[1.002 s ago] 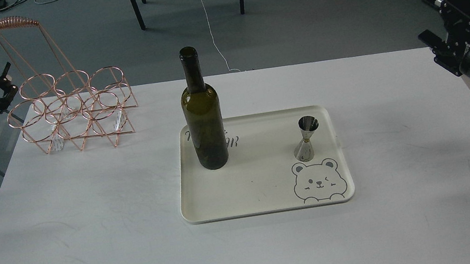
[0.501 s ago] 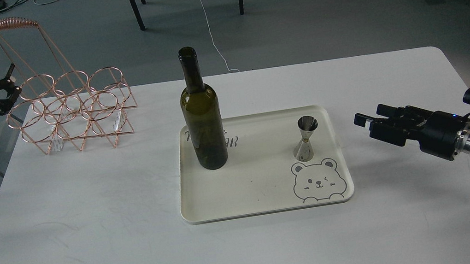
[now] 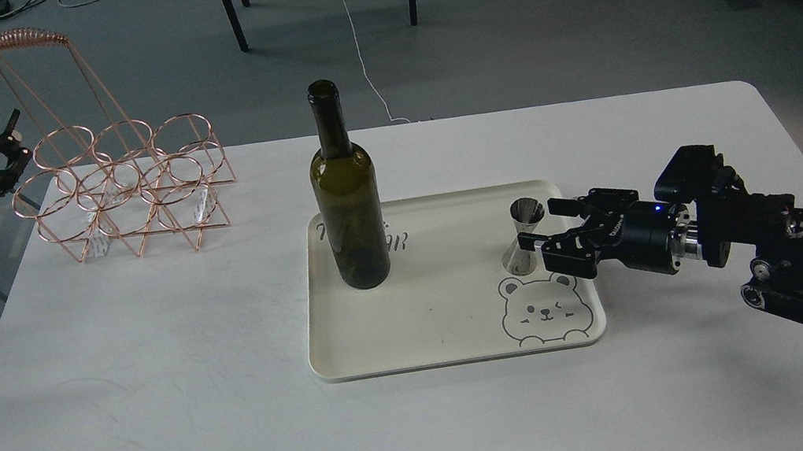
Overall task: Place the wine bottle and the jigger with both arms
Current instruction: 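Reach the right gripper toward the steel jigger on the tray, then close the right gripper on the jigger and lift it, then carry the jigger off the tray and lower it onto the table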
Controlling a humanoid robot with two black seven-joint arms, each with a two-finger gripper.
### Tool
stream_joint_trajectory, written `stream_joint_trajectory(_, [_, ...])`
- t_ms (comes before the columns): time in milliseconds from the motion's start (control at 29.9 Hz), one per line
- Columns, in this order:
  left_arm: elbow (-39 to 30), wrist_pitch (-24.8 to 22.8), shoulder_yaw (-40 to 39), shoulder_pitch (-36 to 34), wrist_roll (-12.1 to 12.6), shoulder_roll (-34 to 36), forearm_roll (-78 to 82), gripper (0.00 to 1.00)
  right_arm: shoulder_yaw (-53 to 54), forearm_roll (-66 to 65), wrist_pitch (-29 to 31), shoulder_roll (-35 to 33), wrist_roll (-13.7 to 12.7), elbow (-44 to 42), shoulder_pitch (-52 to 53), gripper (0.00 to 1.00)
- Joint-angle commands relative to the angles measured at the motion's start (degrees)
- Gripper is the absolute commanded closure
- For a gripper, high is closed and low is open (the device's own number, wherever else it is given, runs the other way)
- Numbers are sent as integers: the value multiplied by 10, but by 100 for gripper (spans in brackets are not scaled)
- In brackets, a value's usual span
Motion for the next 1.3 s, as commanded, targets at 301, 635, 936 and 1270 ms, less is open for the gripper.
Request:
stream_joint_trajectory(301, [6,0,-4,0,-1,-1,0,2,-18,-1,0,41,0,-40,14,67])
stream_joint_trajectory(635, [6,-1,-12,0,-3,2,0,2,-25,-1,0,44,0,-40,14,95])
stream_joint_trajectory(936, [6,-1,-12,-1,-3,8,0,2,-4,6,-51,19,0,-36,27,95])
stream_joint_trajectory(1270, [1,-1,-13,-3,-2,15,1,2,120,12,-145,-58,0,-44,-30,96])
